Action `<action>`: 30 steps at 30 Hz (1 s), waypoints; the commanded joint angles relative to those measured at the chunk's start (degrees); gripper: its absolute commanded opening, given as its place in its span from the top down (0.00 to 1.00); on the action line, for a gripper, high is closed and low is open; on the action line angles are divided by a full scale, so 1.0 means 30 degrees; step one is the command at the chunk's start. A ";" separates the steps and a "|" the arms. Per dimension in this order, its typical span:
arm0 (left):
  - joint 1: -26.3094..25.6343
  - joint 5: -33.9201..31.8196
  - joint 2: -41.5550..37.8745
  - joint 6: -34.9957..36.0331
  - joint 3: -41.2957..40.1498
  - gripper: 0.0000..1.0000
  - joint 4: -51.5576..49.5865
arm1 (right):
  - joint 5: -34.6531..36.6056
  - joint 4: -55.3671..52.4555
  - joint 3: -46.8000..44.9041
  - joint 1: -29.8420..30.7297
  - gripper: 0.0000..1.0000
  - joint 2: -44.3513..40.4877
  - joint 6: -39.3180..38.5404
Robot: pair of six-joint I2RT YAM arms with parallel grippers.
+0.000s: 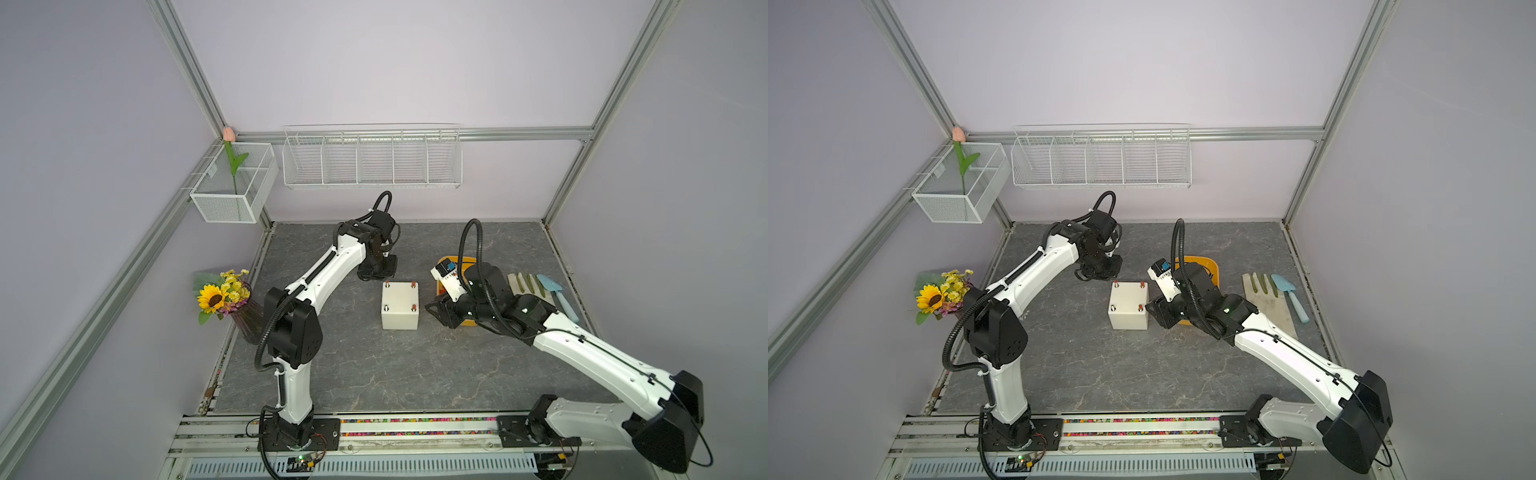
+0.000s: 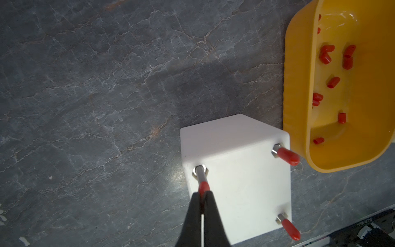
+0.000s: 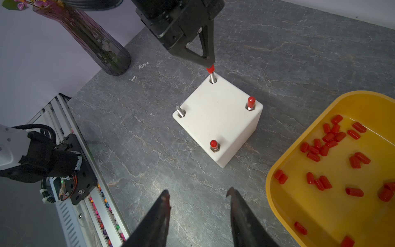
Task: Cover the protruding screws with screw protection sleeves
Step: Attach the screw protection sleeve to the screw.
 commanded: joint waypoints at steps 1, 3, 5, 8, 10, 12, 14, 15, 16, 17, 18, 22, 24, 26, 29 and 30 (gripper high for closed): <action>0.0048 0.0095 0.0558 0.0248 0.0609 0.95 -0.0583 | -0.0109 0.0275 -0.0272 0.0156 0.53 -0.0325 -0.0300; 0.0086 0.0124 0.0583 0.0248 0.0580 0.95 -0.0585 | -0.0088 0.0274 -0.0301 0.0151 0.53 -0.0358 -0.0302; 0.0086 0.0161 0.0589 0.0299 0.0496 0.95 -0.0606 | -0.0051 0.0253 -0.0301 0.0169 0.53 -0.0396 -0.0310; 0.0086 0.0117 0.0587 0.0308 0.0463 0.95 -0.0622 | -0.0051 0.0289 -0.0301 0.0156 0.53 -0.0416 -0.0347; 0.0074 0.0187 0.0649 0.0307 0.0456 0.95 -0.0643 | -0.0024 0.0275 -0.0276 0.0141 0.53 -0.0395 -0.0323; 0.0057 0.0199 0.0677 0.0311 0.0463 0.95 -0.0600 | -0.0051 0.0304 -0.0300 0.0160 0.53 -0.0381 -0.0325; 0.0049 0.0264 0.0720 0.0288 0.0463 0.95 -0.0592 | -0.0052 0.0304 -0.0330 0.0164 0.53 -0.0358 -0.0324; 0.0056 0.0271 0.0712 0.0293 0.0463 0.95 -0.0575 | -0.0035 0.0331 -0.0345 0.0149 0.53 -0.0388 -0.0316; 0.0056 0.0300 0.0757 0.0298 0.0462 0.95 -0.0556 | -0.0044 0.0306 -0.0360 0.0167 0.53 -0.0374 -0.0317; 0.0053 0.0322 0.0801 0.0313 0.0463 0.95 -0.0587 | -0.0008 0.0280 -0.0359 0.0162 0.53 -0.0361 -0.0306; 0.0053 0.0301 0.0812 0.0310 0.0488 0.96 -0.0584 | -0.0018 0.0282 -0.0360 0.0168 0.53 -0.0401 -0.0329; 0.0034 0.0417 0.0898 0.0306 0.0532 0.95 -0.0580 | 0.0029 0.0275 -0.0386 0.0141 0.53 -0.0402 -0.0316; 0.0027 0.0417 0.0918 0.0275 0.0551 0.95 -0.0566 | 0.0036 0.0298 -0.0387 0.0144 0.53 -0.0416 -0.0341; 0.0005 0.0431 0.0934 0.0317 0.0580 0.95 -0.0614 | 0.0036 0.0274 -0.0388 0.0152 0.53 -0.0431 -0.0342; -0.0011 0.0425 0.0991 0.0325 0.0572 0.95 -0.0643 | 0.0064 0.0275 -0.0389 0.0159 0.53 -0.0416 -0.0346; -0.0006 0.0446 0.0989 0.0329 0.0579 0.95 -0.0661 | 0.0077 0.0274 -0.0389 0.0142 0.53 -0.0416 -0.0333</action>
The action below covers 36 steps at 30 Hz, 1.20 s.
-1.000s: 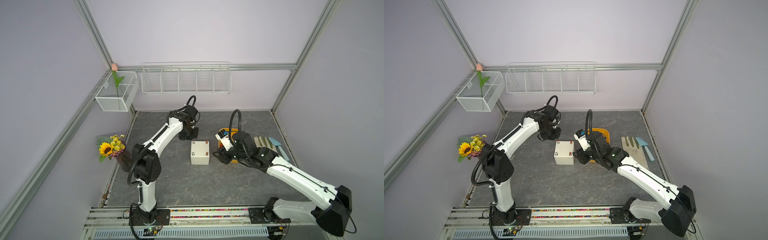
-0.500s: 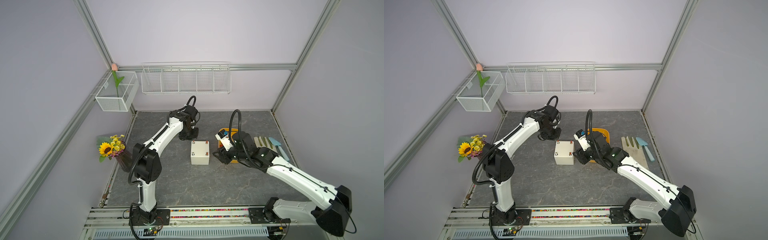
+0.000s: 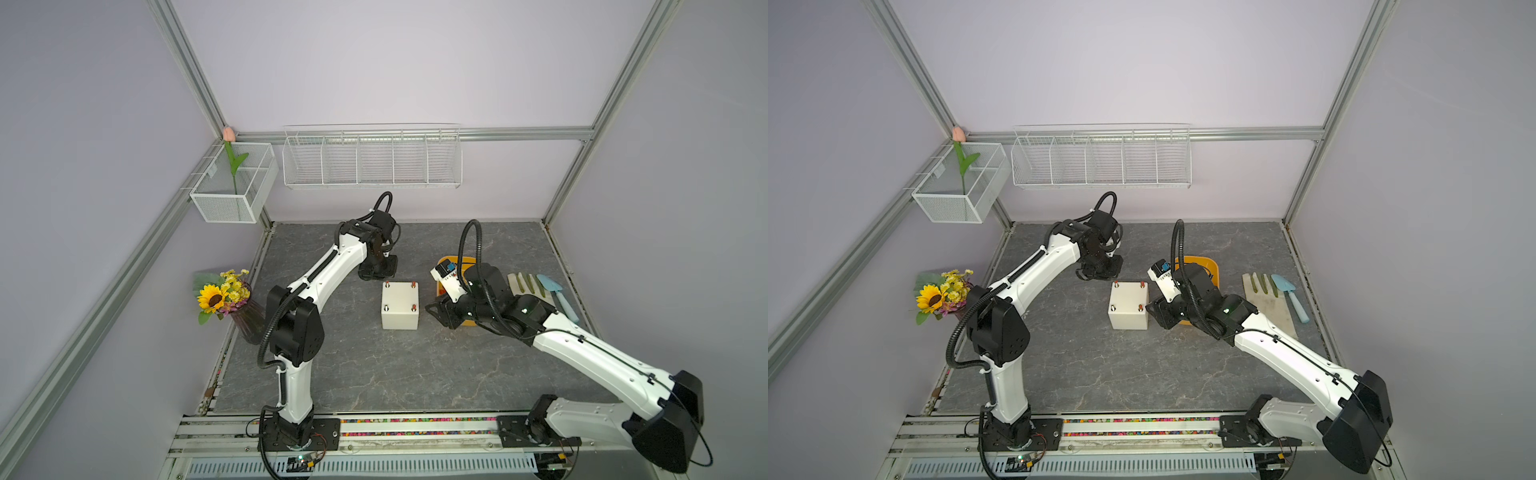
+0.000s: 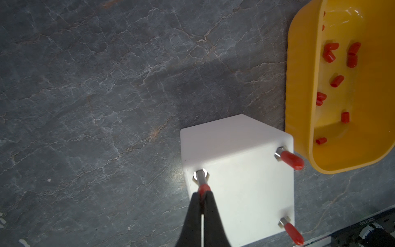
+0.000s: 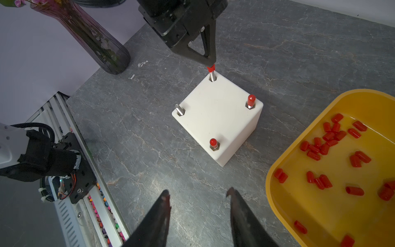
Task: Cover the protruding screws with screw protection sleeves
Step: Attach the screw protection sleeve to the screw.
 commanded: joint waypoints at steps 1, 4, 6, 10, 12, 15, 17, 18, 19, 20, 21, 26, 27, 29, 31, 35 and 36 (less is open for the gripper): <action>-0.0039 0.0293 0.0597 0.0168 0.0354 0.95 -0.0490 | 0.0057 0.0276 -0.0284 0.0155 0.53 -0.0384 -0.0286; -0.0069 0.0412 0.0628 0.0154 0.0382 0.95 -0.0475 | 0.0052 0.0302 -0.0338 0.0148 0.53 -0.0371 -0.0266; -0.0093 0.0382 0.0635 0.0163 0.0427 0.95 -0.0512 | 0.0051 0.0304 -0.0351 0.0167 0.53 -0.0417 -0.0272; -0.0102 0.0246 0.0556 0.0183 0.0475 0.95 -0.0548 | 0.0089 0.0275 -0.0352 0.0139 0.53 -0.0512 -0.0262; -0.0090 0.0249 0.0549 0.0175 0.0551 0.95 -0.0617 | 0.0069 0.0275 -0.0368 0.0141 0.53 -0.0499 -0.0271; -0.0082 0.0235 0.0553 0.0168 0.0652 0.90 -0.0666 | 0.0052 0.0304 -0.0395 0.0125 0.53 -0.0497 -0.0271; -0.0104 0.0253 0.0520 0.0165 0.0776 0.90 -0.0777 | 0.0015 0.0333 -0.0441 0.0125 0.53 -0.0491 -0.0258; -0.0104 0.0213 0.0495 0.0183 0.0830 0.89 -0.0783 | 0.0022 0.0373 -0.0455 0.0140 0.53 -0.0498 -0.0254; -0.0104 0.0223 0.0509 0.0187 0.0902 0.89 -0.0826 | 0.0008 0.0364 -0.0440 0.0142 0.53 -0.0497 -0.0238; -0.0112 0.0209 0.0474 0.0162 0.0979 0.88 -0.0884 | 0.0022 0.0362 -0.0437 0.0144 0.53 -0.0511 -0.0242; -0.0090 0.0186 0.0458 0.0168 0.1034 0.88 -0.0915 | 0.0018 0.0362 -0.0470 0.0144 0.53 -0.0497 -0.0249; -0.0105 0.0085 0.0246 0.0209 0.1167 0.82 -0.1047 | -0.0021 0.0406 -0.0483 0.0147 0.53 -0.0498 -0.0228; -0.0097 0.0092 0.0222 0.0218 0.1160 0.82 -0.1047 | 0.0022 0.0392 -0.0485 0.0141 0.53 -0.0497 -0.0237; -0.0105 0.0088 0.0207 0.0219 0.1102 0.82 -0.1078 | 0.0022 0.0392 -0.0481 0.0144 0.53 -0.0513 -0.0234; -0.0110 0.0145 0.0254 0.0227 0.1050 0.82 -0.1104 | -0.0025 0.0421 -0.0514 0.0144 0.53 -0.0505 -0.0244; -0.0104 0.0153 0.0211 0.0213 0.0849 0.83 -0.0988 | 0.0022 0.0421 -0.0528 0.0155 0.53 -0.0526 -0.0214; -0.0108 0.0150 0.0175 0.0193 0.0862 0.83 -0.0994 | 0.0022 0.0421 -0.0539 0.0130 0.53 -0.0526 -0.0208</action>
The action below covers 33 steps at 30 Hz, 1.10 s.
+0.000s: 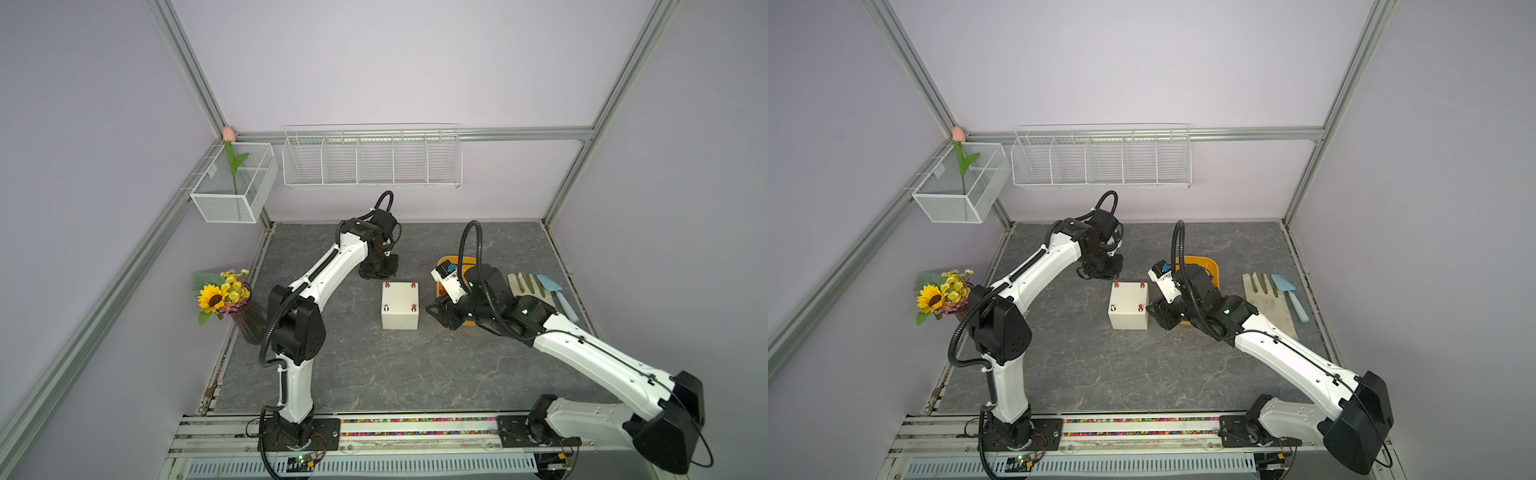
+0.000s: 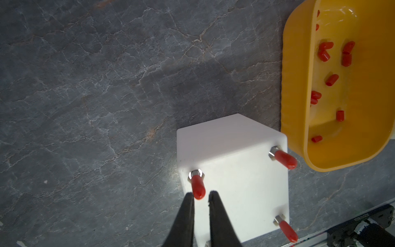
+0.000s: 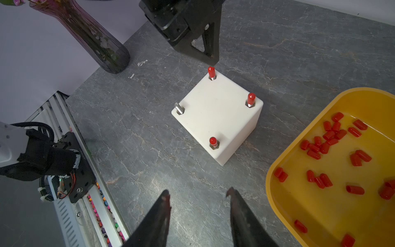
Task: Cover the protruding screws with screw protection sleeves
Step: Attach the screw protection sleeve to the screw.
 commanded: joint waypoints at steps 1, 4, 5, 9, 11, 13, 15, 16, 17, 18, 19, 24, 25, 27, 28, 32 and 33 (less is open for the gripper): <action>-0.0094 -0.0060 -0.0107 0.0131 0.0262 0.83 -0.0605 | 0.0022 0.0290 -0.0293 0.0149 0.53 -0.0417 -0.0203; -0.0083 -0.0042 -0.0253 0.0066 0.0335 0.87 -0.0582 | 0.0022 0.0261 -0.0223 0.0155 0.53 -0.0395 -0.0198; -0.0083 -0.0009 -0.0286 0.0061 0.0309 0.88 -0.0525 | 0.0030 0.0261 -0.0210 0.0137 0.53 -0.0388 -0.0240; -0.0085 0.0207 -0.0310 0.0019 -0.0183 0.97 -0.0186 | 0.0052 0.0261 -0.0180 0.0140 0.53 -0.0388 -0.0222; -0.0083 0.0206 -0.0220 0.0012 -0.0489 0.99 -0.0040 | 0.0049 0.0261 -0.0190 0.0140 0.53 -0.0388 -0.0195; -0.0084 0.0191 -0.0187 -0.0022 -0.0767 1.00 0.0129 | 0.0059 0.0246 -0.0196 0.0136 0.53 -0.0439 -0.0209; -0.0083 0.0133 -0.0198 -0.0051 -0.0995 1.00 0.0292 | 0.0093 0.0151 -0.0179 0.0133 0.53 -0.0504 -0.0196; -0.0083 0.0097 -0.0188 -0.0046 -0.1088 1.00 0.0349 | 0.0114 0.0143 -0.0179 0.0135 0.53 -0.0507 -0.0231; -0.0086 0.0049 -0.0169 -0.0095 -0.1155 1.00 0.0358 | 0.0166 0.0144 -0.0179 0.0140 0.53 -0.0548 -0.0224; -0.0090 0.0041 -0.0118 -0.0055 -0.1228 1.00 0.0383 | 0.0202 0.0143 -0.0178 0.0140 0.53 -0.0563 -0.0248; -0.0097 -0.0001 -0.0099 -0.0072 -0.1246 1.00 0.0387 | 0.0226 0.0117 -0.0153 0.0140 0.53 -0.0563 -0.0261; -0.0098 0.0068 -0.0181 -0.0088 -0.1623 1.00 0.0504 | 0.0286 0.0133 -0.0120 0.0136 0.53 -0.0563 -0.0255; -0.0083 0.0046 -0.0219 -0.0102 -0.1677 1.00 0.0533 | 0.0288 0.0143 -0.0119 0.0097 0.53 -0.0550 -0.0252; -0.0083 0.0026 -0.0386 -0.0169 -0.1853 1.00 0.0562 | 0.0371 0.0129 -0.0120 0.0110 0.53 -0.0549 -0.0265; -0.0083 0.0051 -0.0477 -0.0197 -0.1940 1.00 0.0590 | 0.0370 0.0116 -0.0120 0.0093 0.53 -0.0534 -0.0271; -0.0090 -0.0033 -0.0863 -0.0258 -0.2095 1.00 0.0563 | 0.0396 0.0114 -0.0120 0.0090 0.53 -0.0563 -0.0258; -0.0083 -0.0034 -0.0887 -0.0220 -0.2124 1.00 0.0556 | 0.0403 0.0114 -0.0105 0.0107 0.53 -0.0565 -0.0268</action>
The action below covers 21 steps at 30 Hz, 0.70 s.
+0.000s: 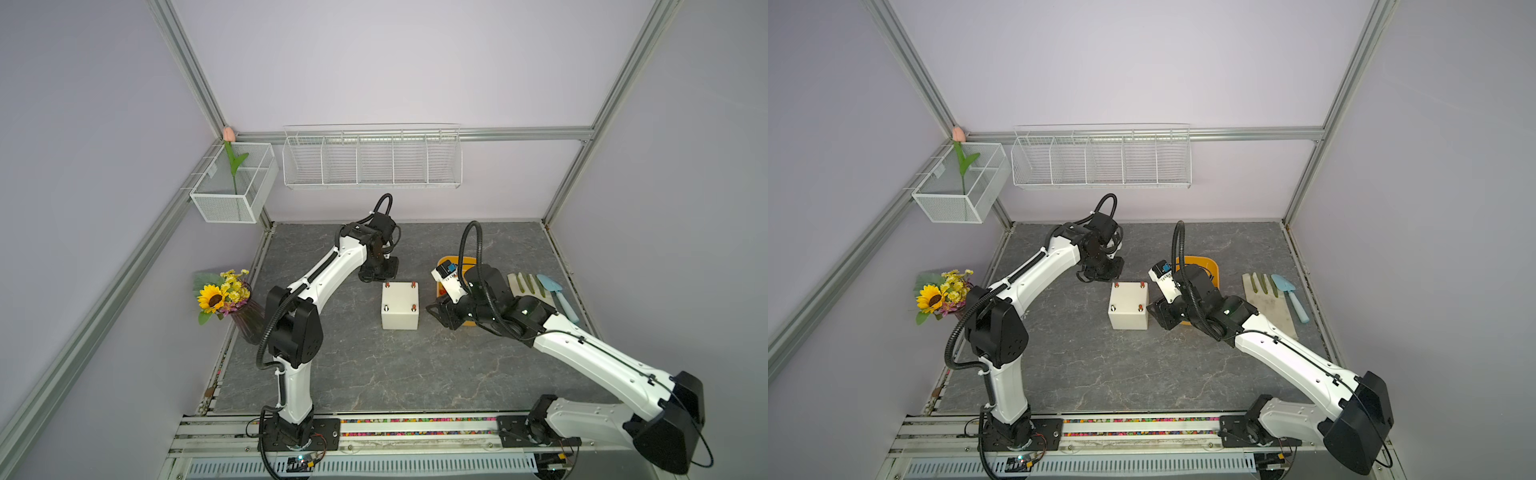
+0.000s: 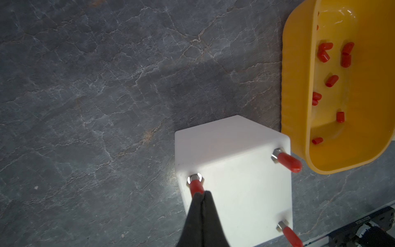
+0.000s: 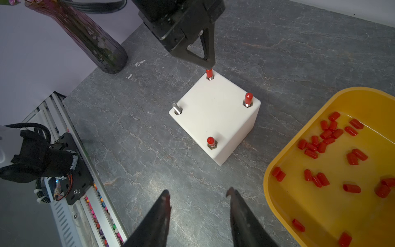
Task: Cover the protruding screws with screw protection sleeves
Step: Attach the screw protection sleeve to the screw.
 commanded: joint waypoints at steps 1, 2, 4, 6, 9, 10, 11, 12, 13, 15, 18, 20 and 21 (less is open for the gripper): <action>-0.0097 -0.0152 -0.0232 -0.0127 -0.0551 1.00 -0.0851 | 0.0229 0.0121 -0.0105 0.0079 0.53 -0.0541 -0.0273; -0.0090 -0.0150 -0.0208 -0.0143 -0.0572 1.00 -0.0884 | 0.0258 0.0122 -0.0111 0.0087 0.53 -0.0563 -0.0242; -0.0083 -0.0219 -0.0288 -0.0171 -0.0589 1.00 -0.0870 | 0.0283 0.0122 -0.0152 0.0054 0.53 -0.0606 -0.0193; -0.0101 -0.0219 -0.0492 -0.0242 -0.0506 1.00 -0.0751 | 0.0441 0.0038 -0.0157 0.0059 0.53 -0.0602 -0.0193; -0.0083 0.0169 -0.0612 -0.0263 0.0026 0.95 -0.0885 | 0.0705 -0.0112 -0.0208 0.0032 0.53 -0.0746 -0.0176; -0.0084 0.0222 -0.0639 -0.0304 0.0220 0.94 -0.0978 | 0.0798 -0.0111 -0.0241 0.0022 0.53 -0.0825 -0.0159; -0.0112 0.0222 -0.0728 -0.0314 0.0379 0.92 -0.1011 | 0.0886 -0.0113 -0.0284 -0.0001 0.53 -0.0921 -0.0117; -0.0085 0.0180 -0.0781 -0.0350 0.0499 0.91 -0.1027 | 0.0939 -0.0138 -0.0303 -0.0006 0.53 -0.0994 -0.0115; -0.0083 0.0115 -0.0831 -0.0349 0.0609 0.90 -0.1041 | 0.0970 -0.0166 -0.0332 -0.0028 0.52 -0.1052 -0.0106; -0.0083 0.0105 -0.0846 -0.0305 0.0999 0.88 -0.1187 | 0.1022 -0.0197 -0.0376 -0.0072 0.52 -0.1164 -0.0052; -0.0102 0.0221 -0.0981 -0.0335 0.1569 0.87 -0.1351 | 0.1181 -0.0316 -0.0420 -0.0095 0.52 -0.1212 -0.0029; -0.0090 0.0226 -0.1174 -0.0314 0.1817 0.86 -0.1398 | 0.1338 -0.0376 -0.0463 -0.0134 0.52 -0.1273 0.0003; -0.0105 0.0222 -0.1344 -0.0347 0.1884 0.85 -0.1376 | 0.1385 -0.0376 -0.0505 -0.0146 0.52 -0.1330 0.0039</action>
